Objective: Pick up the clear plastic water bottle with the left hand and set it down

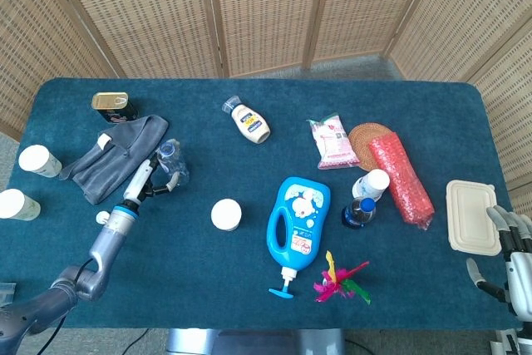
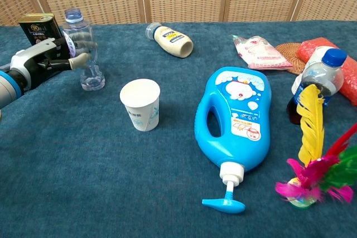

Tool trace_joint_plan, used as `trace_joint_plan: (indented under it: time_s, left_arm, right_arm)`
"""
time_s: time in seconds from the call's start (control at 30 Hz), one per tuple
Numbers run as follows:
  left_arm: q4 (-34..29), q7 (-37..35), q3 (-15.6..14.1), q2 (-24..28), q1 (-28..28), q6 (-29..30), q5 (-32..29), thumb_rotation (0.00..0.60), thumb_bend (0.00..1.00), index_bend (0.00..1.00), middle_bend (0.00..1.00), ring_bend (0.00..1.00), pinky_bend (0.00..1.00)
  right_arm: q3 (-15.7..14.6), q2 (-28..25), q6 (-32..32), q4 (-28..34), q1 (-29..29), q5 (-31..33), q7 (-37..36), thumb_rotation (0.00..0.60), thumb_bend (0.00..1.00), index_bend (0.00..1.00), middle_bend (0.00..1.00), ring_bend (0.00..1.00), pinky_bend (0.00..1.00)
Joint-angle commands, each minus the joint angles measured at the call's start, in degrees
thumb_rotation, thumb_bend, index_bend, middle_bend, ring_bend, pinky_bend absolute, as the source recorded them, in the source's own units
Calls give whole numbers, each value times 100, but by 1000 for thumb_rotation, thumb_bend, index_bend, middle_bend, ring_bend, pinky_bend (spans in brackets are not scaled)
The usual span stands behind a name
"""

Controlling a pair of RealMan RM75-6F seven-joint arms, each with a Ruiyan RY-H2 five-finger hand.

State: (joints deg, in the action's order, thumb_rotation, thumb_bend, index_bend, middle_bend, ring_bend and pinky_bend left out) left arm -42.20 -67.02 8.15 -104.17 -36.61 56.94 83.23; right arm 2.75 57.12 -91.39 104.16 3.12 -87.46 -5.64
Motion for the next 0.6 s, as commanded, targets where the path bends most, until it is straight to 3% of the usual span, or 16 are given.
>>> trace_joint_plan:
  time_s: [0.03,0.23,0.37,0.6]
  left_arm:
    - [85,3,-3,-55,28,48,-26,595,629,281,339,388,401]
    - [50,70,56,-4,98,225,-80,600,642,301,370,415,467]
    - [-168,586,-24,279,119,506,91,600,639,292,361,393,465]
    - [-1135,1829,-184,1164,195,925,389,600,638,290,359,386,463]
  right_arm:
    - [10,9,-17,-18,2,-12,-24,600,389,0,50,0,0]
    - [11,16,22,-23,-22,-20,-20,600,388,0,50,0,0]
    - [20,30,45,-29,-41,-16,-24,600,387,0,50,0,0]
    - [11,65,94,-86,-55,11,-35,600,387,0,49,0,0]
